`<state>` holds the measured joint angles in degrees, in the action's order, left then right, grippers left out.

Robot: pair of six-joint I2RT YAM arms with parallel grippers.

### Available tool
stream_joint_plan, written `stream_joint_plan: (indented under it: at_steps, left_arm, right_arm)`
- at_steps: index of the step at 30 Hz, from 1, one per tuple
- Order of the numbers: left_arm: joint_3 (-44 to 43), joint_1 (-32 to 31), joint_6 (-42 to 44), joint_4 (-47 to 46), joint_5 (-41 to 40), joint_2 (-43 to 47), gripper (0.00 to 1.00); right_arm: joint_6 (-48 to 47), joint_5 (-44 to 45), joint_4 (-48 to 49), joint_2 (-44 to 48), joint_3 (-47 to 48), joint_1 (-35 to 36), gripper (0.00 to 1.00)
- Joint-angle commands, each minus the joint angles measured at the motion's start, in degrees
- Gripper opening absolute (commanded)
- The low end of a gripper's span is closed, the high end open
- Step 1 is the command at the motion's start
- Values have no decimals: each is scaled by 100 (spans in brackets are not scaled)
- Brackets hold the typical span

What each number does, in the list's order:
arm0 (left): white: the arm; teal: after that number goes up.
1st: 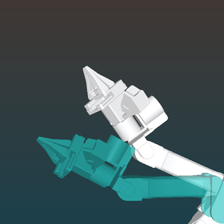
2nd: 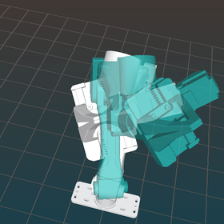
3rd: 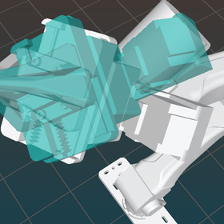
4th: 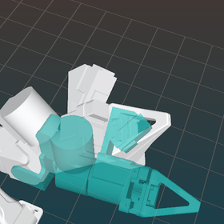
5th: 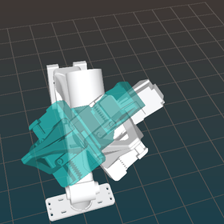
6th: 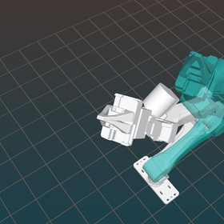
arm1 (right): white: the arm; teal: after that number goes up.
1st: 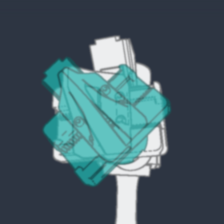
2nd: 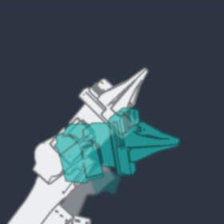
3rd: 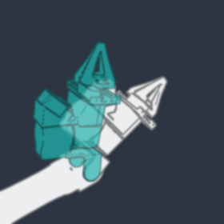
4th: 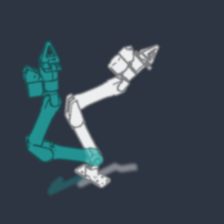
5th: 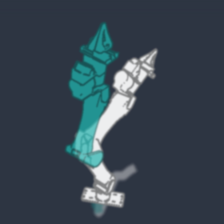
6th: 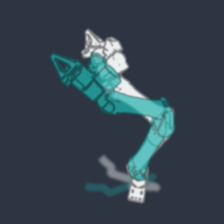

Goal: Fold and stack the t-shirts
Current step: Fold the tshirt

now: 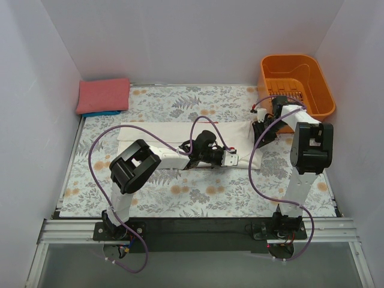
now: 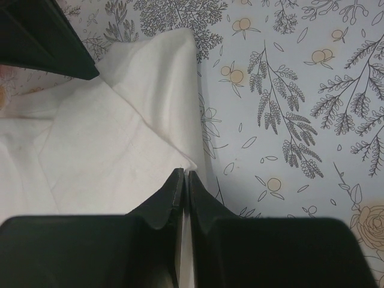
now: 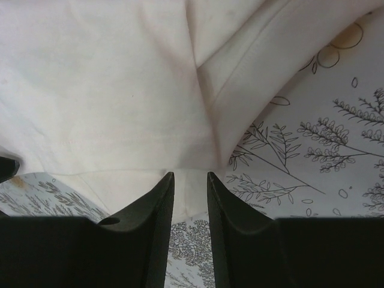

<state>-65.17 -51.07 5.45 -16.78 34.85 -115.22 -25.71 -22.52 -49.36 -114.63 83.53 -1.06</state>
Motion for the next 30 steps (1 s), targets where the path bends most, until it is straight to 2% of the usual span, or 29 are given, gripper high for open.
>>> stream_joint_plan:
  at_steps: [1,7,12,30]
  left_arm:
    - [-40,27,-27,-107,-31,272,0]
    - [-14,27,0,-115,-49,272,0]
    - [-23,27,8,-107,-57,263,0]
    - [-40,27,-36,-89,-84,272,0]
  right_arm:
    - [-21,38,339,440,-380,-17,35]
    - [23,169,867,758,-618,27,39]
    - [119,266,902,679,-627,36,42]
    - [128,486,1438,811,-1225,343,40]
